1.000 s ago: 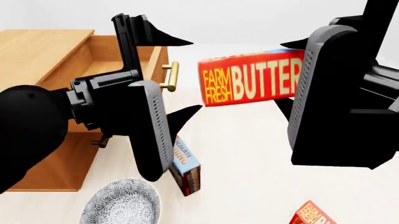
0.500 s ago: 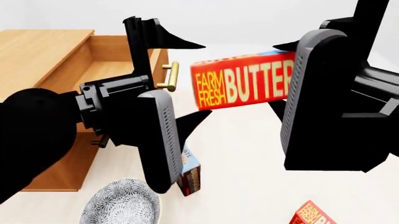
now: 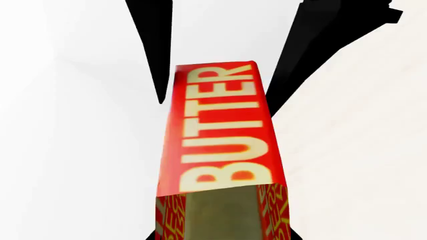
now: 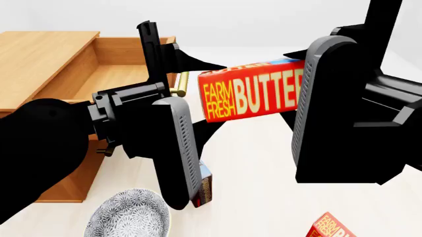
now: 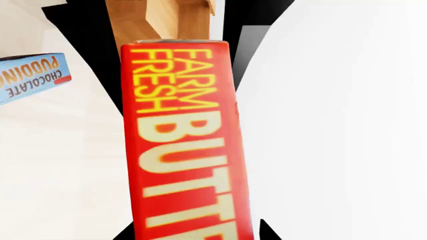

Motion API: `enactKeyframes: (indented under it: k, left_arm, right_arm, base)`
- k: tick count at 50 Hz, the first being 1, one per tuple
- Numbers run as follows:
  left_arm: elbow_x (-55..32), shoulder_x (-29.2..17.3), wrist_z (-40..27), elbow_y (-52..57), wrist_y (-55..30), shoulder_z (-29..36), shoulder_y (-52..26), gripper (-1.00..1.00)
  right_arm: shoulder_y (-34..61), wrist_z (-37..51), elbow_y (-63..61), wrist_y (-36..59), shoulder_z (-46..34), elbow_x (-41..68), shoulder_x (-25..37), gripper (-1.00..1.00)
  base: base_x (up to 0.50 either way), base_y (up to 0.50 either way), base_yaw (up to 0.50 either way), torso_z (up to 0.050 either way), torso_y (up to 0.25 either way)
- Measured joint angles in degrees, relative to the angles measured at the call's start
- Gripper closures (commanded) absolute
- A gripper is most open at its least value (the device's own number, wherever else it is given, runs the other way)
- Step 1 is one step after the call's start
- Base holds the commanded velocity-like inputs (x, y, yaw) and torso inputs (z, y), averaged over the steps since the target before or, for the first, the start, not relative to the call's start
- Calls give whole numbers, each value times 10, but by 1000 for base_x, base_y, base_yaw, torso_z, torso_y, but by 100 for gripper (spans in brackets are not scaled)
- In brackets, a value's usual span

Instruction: Put the butter at the front in the top drawer of the cabinet and close it.

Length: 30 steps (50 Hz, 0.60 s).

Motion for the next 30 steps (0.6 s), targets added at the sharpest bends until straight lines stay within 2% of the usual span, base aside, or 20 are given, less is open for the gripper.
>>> enactKeyframes:
  k: [6, 7, 19, 30]
  left_arm:
    - [-4, -1, 1, -1, 1, 0, 2, 100]
    - [-5, -1, 1, -1, 2, 0, 3, 100]
    - [-9, 1, 1, -12, 6, -11, 6, 100]
    - [-15, -3, 9, -60, 10, -16, 7, 100]
  right_arm:
    - [-2, 2, -2, 2, 1, 5, 0, 100]
    - [-2, 2, -2, 3, 1, 6, 0, -100]
    - [-3, 7, -12, 9, 4, -12, 7, -100]
    - [10, 14, -22, 15, 9, -28, 37, -100]
  base:
    - [0, 0, 0, 0, 0]
    - [0, 0, 0, 0, 0]
    - [0, 0, 0, 1, 1]
    - [0, 0, 0, 0, 1]
